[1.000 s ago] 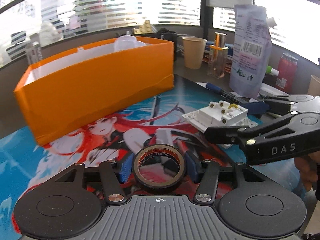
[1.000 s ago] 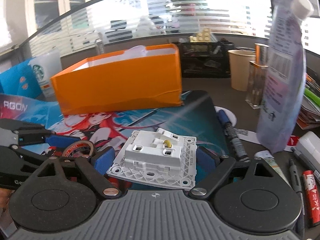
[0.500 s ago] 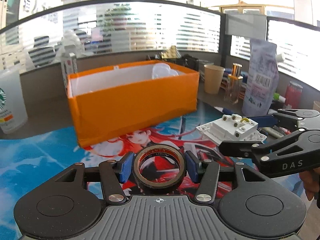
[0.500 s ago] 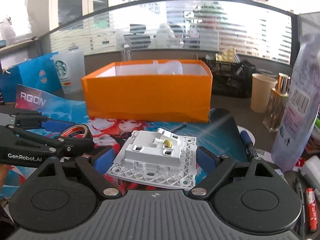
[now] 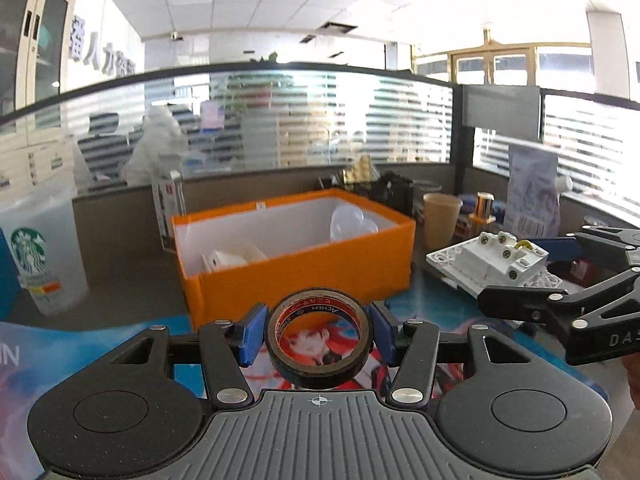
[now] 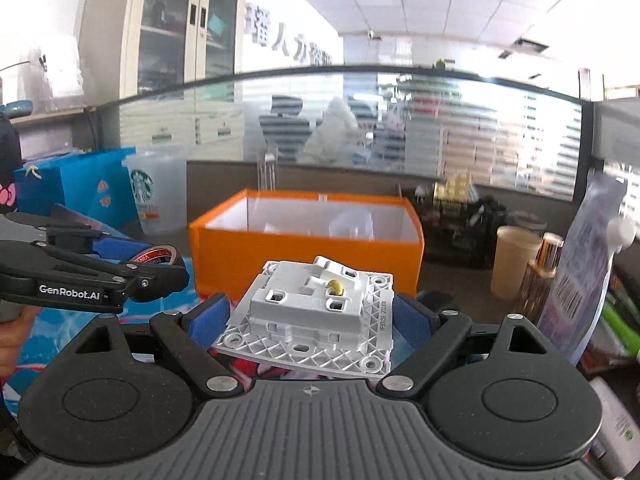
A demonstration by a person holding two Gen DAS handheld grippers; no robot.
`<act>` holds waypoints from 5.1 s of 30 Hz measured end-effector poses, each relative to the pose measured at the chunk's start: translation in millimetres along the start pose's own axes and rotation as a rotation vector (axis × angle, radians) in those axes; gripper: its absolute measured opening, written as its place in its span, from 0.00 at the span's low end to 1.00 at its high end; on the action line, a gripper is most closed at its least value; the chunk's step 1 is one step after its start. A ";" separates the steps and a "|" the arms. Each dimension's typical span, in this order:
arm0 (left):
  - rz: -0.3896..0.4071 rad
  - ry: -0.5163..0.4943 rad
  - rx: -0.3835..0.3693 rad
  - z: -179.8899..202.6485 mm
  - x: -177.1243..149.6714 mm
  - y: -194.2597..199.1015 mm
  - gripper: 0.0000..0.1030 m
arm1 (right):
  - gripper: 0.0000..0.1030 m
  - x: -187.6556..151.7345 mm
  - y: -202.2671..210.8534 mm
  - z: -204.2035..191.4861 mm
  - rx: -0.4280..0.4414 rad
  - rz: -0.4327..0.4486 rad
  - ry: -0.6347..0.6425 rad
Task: Organize rigid objects
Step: 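Lift the socket with the right gripper while the left gripper carries the tape roll toward the box, then lower the white socket into the orange box and open the right gripper, then lower the tape roll into the orange box and open the left gripper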
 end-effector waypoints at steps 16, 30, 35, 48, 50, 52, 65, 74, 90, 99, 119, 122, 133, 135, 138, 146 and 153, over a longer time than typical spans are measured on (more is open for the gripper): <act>0.051 -0.002 0.024 -8.9 34.2 -2.4 0.51 | 0.84 30.8 -8.2 5.2 0.009 0.055 0.017; 0.067 -0.013 0.047 -17.5 61.7 -22.5 0.51 | 0.84 60.6 -28.6 15.3 0.006 0.096 0.039; 0.066 -0.013 0.055 -22.4 70.7 -34.2 0.51 | 0.84 69.5 -39.1 19.5 0.004 0.101 0.041; 0.042 -0.002 0.069 -36.9 88.8 -70.5 0.51 | 0.84 84.2 -64.7 26.3 -0.006 0.085 0.049; 0.035 0.001 0.072 -39.7 90.6 -76.7 0.51 | 0.84 86.2 -67.6 26.3 -0.006 0.082 0.052; 0.027 0.005 0.076 -42.4 91.6 -82.3 0.51 | 0.84 88.3 -71.7 26.9 -0.006 0.078 0.054; -0.033 0.033 0.101 -59.7 90.9 -121.4 0.51 | 0.84 97.0 -106.9 38.1 0.006 0.034 0.035; -0.074 0.032 0.117 -68.7 87.6 -144.4 0.51 | 0.84 95.8 -127.4 37.5 0.009 -0.004 0.037; -0.152 0.060 0.136 -88.4 76.6 -175.2 0.51 | 0.84 92.6 -162.2 36.6 0.017 -0.073 0.042; -0.196 0.071 0.148 -96.5 69.5 -190.2 0.51 | 0.84 92.2 -185.3 36.3 0.015 -0.123 0.047; -0.267 0.046 0.159 -97.6 58.1 -213.7 0.52 | 0.84 79.8 -221.8 32.2 0.020 -0.214 0.071; -0.282 0.042 0.165 -98.4 55.3 -218.0 0.52 | 0.76 80.0 -225.2 30.6 0.007 -0.216 0.092; -0.311 0.030 0.166 -96.1 49.3 -225.8 0.51 | 0.56 76.2 -237.2 25.1 0.033 -0.260 0.120; -0.314 0.020 0.166 -93.8 49.2 -227.5 0.51 | 0.56 73.5 -240.4 25.2 0.038 -0.271 0.117; -0.317 0.005 0.169 -92.0 49.0 -227.8 0.52 | 0.56 68.9 -244.3 25.5 0.039 -0.282 0.112; -0.371 -0.058 0.169 -87.9 47.6 -234.2 0.52 | 0.54 56.4 -251.6 28.2 0.045 -0.304 0.105; -0.427 -0.129 0.182 -83.0 44.3 -240.5 0.52 | 0.54 56.2 -250.8 28.2 0.052 -0.299 0.106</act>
Point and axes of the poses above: each gripper's, at about its wrist camera, not at the fingertips, and y roughly against the way its jaws point, z to its right, x to its top, the point moved 6 cm from there along -y, roughly the way its jaws point
